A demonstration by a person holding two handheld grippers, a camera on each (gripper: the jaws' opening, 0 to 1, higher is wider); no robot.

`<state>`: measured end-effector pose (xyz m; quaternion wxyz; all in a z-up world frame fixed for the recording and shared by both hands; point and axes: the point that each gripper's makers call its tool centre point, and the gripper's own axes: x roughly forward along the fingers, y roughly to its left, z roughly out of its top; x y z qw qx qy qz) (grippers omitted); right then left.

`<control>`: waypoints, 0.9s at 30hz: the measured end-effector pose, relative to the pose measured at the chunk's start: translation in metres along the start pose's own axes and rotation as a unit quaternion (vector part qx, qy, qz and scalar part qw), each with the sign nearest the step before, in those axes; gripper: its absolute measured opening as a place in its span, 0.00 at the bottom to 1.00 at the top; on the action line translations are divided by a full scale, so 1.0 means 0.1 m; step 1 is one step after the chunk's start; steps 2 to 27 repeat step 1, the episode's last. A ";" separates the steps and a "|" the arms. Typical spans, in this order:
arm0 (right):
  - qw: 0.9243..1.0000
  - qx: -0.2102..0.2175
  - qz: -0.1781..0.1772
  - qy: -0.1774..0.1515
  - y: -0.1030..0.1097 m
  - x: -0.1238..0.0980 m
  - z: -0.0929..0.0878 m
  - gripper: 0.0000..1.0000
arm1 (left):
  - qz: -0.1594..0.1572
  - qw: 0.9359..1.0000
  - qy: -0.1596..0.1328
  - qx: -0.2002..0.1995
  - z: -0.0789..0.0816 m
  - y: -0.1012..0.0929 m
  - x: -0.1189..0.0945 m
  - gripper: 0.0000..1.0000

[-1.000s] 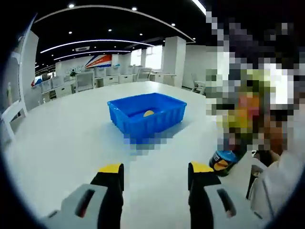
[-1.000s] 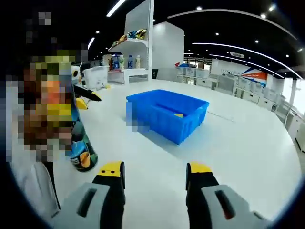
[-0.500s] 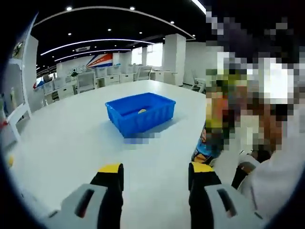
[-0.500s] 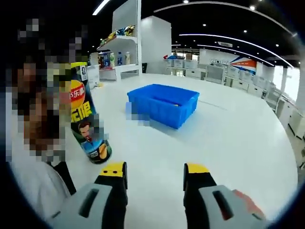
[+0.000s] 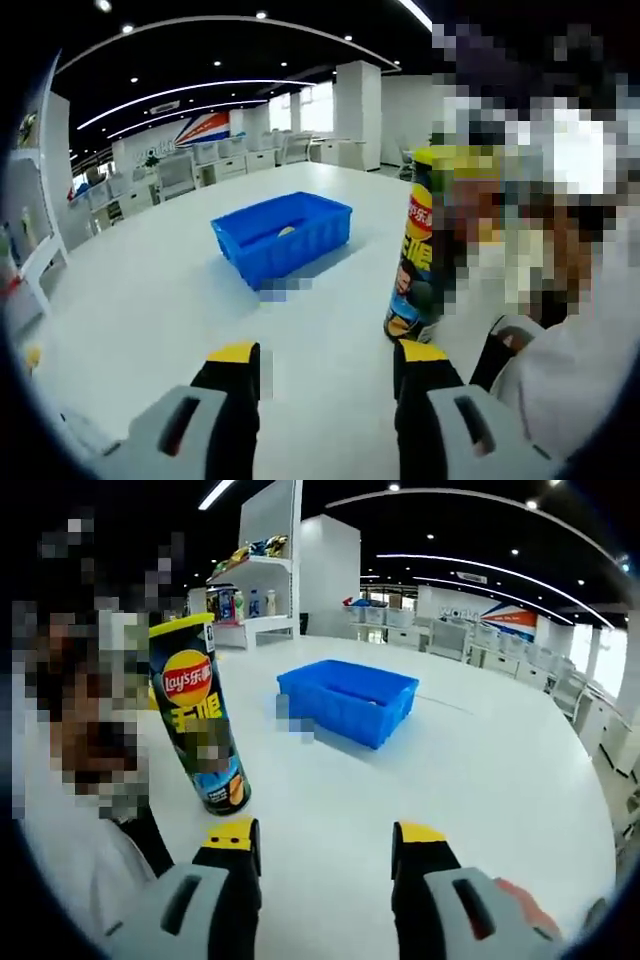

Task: Open the lid of the chip container on the table, take out the chips, place them into the box in front of the container, and close the lid

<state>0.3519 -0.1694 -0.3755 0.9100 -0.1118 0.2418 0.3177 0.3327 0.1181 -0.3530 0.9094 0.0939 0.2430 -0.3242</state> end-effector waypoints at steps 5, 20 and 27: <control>1.000 -0.002 0.000 0.000 0.00 -0.01 0.00 0.52 | 0.000 1.000 0.000 0.002 0.00 0.00 -0.01 0.53; 1.000 -0.002 0.000 0.000 0.00 -0.01 0.00 0.52 | 0.000 1.000 0.000 0.002 0.00 0.00 -0.01 0.53; 1.000 -0.002 0.000 0.000 0.00 -0.01 0.00 0.52 | 0.000 1.000 0.000 0.002 0.00 0.00 -0.01 0.53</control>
